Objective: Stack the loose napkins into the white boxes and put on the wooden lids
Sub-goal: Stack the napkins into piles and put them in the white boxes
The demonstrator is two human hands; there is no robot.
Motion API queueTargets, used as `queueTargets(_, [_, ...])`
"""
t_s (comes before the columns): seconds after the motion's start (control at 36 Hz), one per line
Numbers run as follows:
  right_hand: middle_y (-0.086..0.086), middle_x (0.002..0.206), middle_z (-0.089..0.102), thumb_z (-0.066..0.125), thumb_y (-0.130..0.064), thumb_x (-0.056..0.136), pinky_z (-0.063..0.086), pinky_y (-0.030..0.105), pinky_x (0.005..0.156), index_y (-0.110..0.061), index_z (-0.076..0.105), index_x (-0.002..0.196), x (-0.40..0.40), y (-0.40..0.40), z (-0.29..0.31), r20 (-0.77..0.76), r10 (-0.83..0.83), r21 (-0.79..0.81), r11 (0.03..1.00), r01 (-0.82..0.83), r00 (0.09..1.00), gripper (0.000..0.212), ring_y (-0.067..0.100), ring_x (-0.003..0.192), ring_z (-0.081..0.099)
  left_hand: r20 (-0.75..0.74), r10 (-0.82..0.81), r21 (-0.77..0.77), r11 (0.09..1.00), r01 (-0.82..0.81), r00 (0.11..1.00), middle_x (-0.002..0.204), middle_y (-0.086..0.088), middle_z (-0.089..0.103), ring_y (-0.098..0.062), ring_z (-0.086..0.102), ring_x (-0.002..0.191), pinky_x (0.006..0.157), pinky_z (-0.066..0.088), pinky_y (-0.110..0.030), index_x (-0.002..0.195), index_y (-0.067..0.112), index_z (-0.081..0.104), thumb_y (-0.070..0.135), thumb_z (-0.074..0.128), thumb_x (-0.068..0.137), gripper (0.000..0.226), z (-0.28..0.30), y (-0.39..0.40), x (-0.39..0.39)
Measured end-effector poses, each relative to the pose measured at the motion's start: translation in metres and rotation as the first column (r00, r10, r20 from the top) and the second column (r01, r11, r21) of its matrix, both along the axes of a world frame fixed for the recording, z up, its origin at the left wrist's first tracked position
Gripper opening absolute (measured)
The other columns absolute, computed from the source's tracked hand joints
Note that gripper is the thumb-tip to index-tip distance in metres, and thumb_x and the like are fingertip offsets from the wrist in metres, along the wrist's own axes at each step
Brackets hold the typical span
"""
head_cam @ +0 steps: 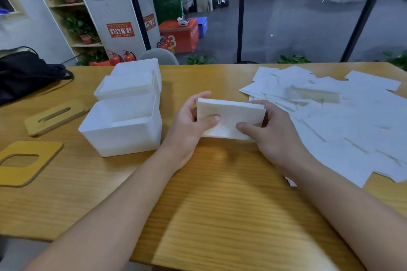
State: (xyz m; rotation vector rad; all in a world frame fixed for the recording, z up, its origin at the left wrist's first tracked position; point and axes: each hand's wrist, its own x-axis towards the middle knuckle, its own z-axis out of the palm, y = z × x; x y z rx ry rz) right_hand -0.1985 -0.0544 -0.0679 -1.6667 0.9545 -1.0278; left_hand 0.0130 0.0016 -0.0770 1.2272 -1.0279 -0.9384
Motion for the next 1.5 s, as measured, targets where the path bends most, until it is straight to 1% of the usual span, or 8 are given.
queueTargets(0.25, [-0.008, 0.108, 0.077, 0.079, -0.018, 0.092, 0.060, 0.047, 0.095, -0.031, 0.068, 0.117, 0.013, -0.001, -0.008, -0.009, 0.041, 0.090, 0.995, -0.040, 0.999, 0.030, 0.013, 0.103, 0.073, 0.083, 0.095, 0.016, 0.995, -0.097, 0.992, 0.115, -0.013, 0.070, -0.027, 0.067, 0.102, 0.100, 0.058, -0.056, 0.141, 0.041, 0.058, 0.008, 0.082, 0.075, 0.078, -0.003, 0.006, 0.002])
queueTargets(0.5, [0.003, 0.110, 0.073, 0.073, -0.021, 0.081, 0.057, 0.048, 0.084, -0.034, 0.062, 0.111, 0.018, 0.001, -0.013, 0.043, -0.008, 0.111, 0.994, 0.003, 0.999, 0.034, 0.024, 0.098, 0.069, 0.184, 0.166, 0.013, 0.985, -0.172, 0.969, 0.148, -0.011, 0.053, -0.035, 0.051, 0.143, 0.117, 0.047, -0.060, 0.148, 0.067, 0.038, 0.017, 0.075, 0.076, 0.096, -0.003, 0.008, -0.018])
queueTargets(0.61, [0.003, 0.111, 0.073, 0.073, -0.025, 0.076, 0.058, 0.050, 0.093, -0.033, 0.062, 0.117, 0.017, 0.002, -0.012, 0.072, -0.020, 0.150, 0.989, 0.009, 0.997, 0.043, 0.023, 0.103, 0.071, 0.113, 0.132, 0.027, 0.990, -0.136, 0.985, 0.148, -0.004, 0.051, -0.010, 0.056, 0.131, 0.116, 0.049, -0.045, 0.158, 0.056, 0.032, 0.014, 0.073, 0.079, 0.099, 0.000, 0.008, -0.018])
queueTargets(0.69, [0.008, 0.114, 0.074, 0.073, -0.019, 0.079, 0.059, 0.052, 0.093, -0.031, 0.059, 0.123, 0.020, 0.004, -0.011, 0.100, 0.017, 0.162, 0.986, -0.033, 0.995, 0.048, 0.030, 0.106, 0.073, 0.180, 0.122, -0.012, 0.992, -0.122, 0.976, 0.119, 0.020, 0.053, 0.026, 0.056, 0.092, 0.091, 0.047, -0.007, 0.164, 0.038, 0.030, -0.005, 0.068, 0.089, 0.094, -0.003, 0.006, -0.023])
queueTargets(0.83, [-0.004, 0.123, 0.067, 0.075, -0.021, 0.083, 0.054, 0.030, 0.084, -0.033, 0.057, 0.132, 0.017, 0.004, -0.013, 0.121, -0.029, 0.127, 0.992, 0.013, 0.992, 0.053, 0.007, 0.100, 0.066, 0.123, 0.198, -0.039, 0.980, -0.195, 0.972, 0.118, -0.009, 0.065, -0.008, 0.061, 0.086, 0.084, 0.055, -0.032, 0.159, 0.047, 0.036, -0.002, 0.070, 0.086, 0.094, -0.005, 0.004, -0.017])
queueTargets(1.0, [-0.001, 0.117, 0.071, 0.078, -0.017, 0.089, 0.058, 0.034, 0.084, -0.038, 0.062, 0.127, 0.018, 0.003, -0.013, 0.075, -0.003, 0.119, 0.993, -0.006, 0.997, 0.047, 0.016, 0.100, 0.070, 0.211, 0.184, -0.018, 0.983, -0.184, 0.960, 0.130, -0.021, 0.061, -0.027, 0.068, 0.103, 0.089, 0.057, -0.039, 0.151, 0.058, 0.038, 0.009, 0.072, 0.079, 0.093, -0.007, 0.003, -0.017])
queueTargets(1.17, [0.009, 0.115, 0.073, 0.076, -0.022, 0.076, 0.057, 0.044, 0.083, -0.028, 0.063, 0.115, 0.016, 0.002, -0.011, 0.111, 0.030, 0.162, 0.986, -0.048, 0.993, 0.042, 0.020, 0.095, 0.070, 0.265, 0.109, -0.013, 0.994, -0.109, 0.958, 0.074, -0.007, 0.041, -0.018, 0.042, 0.065, 0.059, 0.041, -0.024, 0.147, 0.046, 0.045, -0.004, 0.066, 0.086, 0.082, -0.007, 0.007, -0.018])
queueTargets(1.5, [0.002, 0.103, 0.077, 0.083, -0.015, 0.086, 0.059, 0.056, 0.089, -0.028, 0.066, 0.111, -0.002, -0.006, -0.014, -0.054, 0.115, 0.069, 0.991, -0.111, 0.992, 0.032, 0.028, 0.097, 0.075, 0.314, 0.053, 0.014, 0.998, -0.061, 0.948, 0.089, -0.009, 0.061, -0.021, 0.058, 0.078, 0.068, 0.048, -0.044, 0.130, 0.042, 0.058, 0.008, 0.072, 0.080, 0.063, -0.006, 0.009, -0.002])
